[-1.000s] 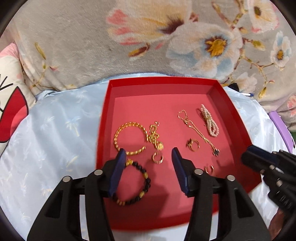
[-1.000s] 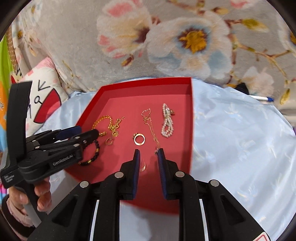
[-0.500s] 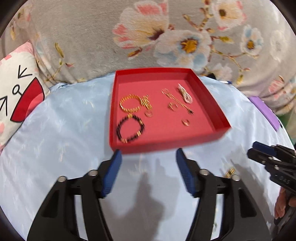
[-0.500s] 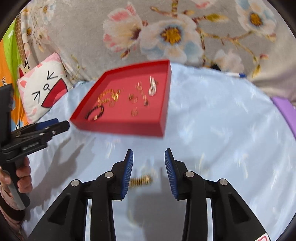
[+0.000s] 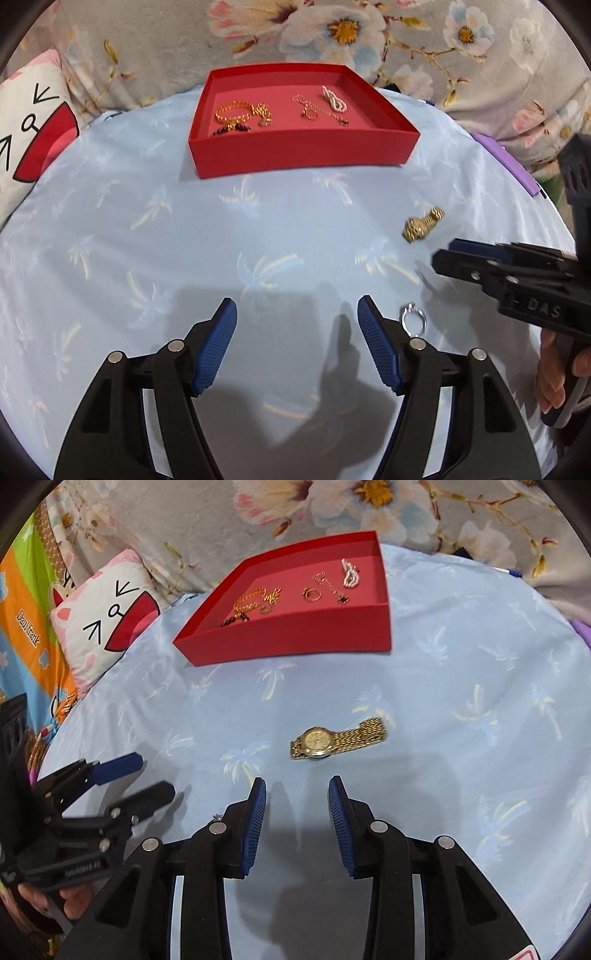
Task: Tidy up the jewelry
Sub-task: 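Move the right tool to the gold watch while the left tool moves toward the silver ring, then close the right tool on the gold watch and lift it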
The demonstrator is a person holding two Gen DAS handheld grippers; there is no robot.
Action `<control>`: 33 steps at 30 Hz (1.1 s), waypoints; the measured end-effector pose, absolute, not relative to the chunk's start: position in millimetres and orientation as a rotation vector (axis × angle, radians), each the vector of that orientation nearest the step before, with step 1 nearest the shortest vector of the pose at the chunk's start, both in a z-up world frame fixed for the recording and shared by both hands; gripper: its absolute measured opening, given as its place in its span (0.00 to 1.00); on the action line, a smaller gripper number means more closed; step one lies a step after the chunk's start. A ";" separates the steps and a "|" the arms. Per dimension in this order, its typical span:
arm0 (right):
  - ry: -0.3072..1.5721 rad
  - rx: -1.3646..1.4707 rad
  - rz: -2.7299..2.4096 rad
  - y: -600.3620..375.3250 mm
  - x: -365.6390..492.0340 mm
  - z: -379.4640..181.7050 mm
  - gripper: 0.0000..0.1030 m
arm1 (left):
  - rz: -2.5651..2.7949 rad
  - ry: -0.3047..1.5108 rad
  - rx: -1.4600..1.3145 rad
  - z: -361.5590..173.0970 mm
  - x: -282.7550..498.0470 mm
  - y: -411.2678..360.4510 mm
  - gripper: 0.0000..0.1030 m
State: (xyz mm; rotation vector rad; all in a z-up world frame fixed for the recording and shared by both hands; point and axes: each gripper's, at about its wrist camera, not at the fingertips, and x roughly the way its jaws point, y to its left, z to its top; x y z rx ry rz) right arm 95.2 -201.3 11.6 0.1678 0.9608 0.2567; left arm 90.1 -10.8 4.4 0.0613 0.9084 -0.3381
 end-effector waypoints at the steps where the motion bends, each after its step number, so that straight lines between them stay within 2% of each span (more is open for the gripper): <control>1: 0.963 0.166 0.251 -198.9 96.8 9.8 0.34 | -0.337 0.908 0.060 2.9 87.7 -9.7 0.64; 17: 0.935 0.090 0.134 -190.2 134.7 10.7 0.34 | -0.295 0.887 0.048 4.2 86.7 7.6 0.64; 26: 0.942 0.186 0.094 -223.5 132.9 9.3 0.37 | -0.275 0.903 0.050 -0.5 91.5 15.8 0.64; 30: 0.931 0.175 0.071 -229.7 140.7 9.2 0.33 | -0.271 0.908 0.047 -1.6 92.6 17.3 0.65; 33: 0.912 0.171 0.028 -239.3 152.9 9.5 0.20 | -0.269 0.908 0.049 -1.8 93.4 17.6 0.65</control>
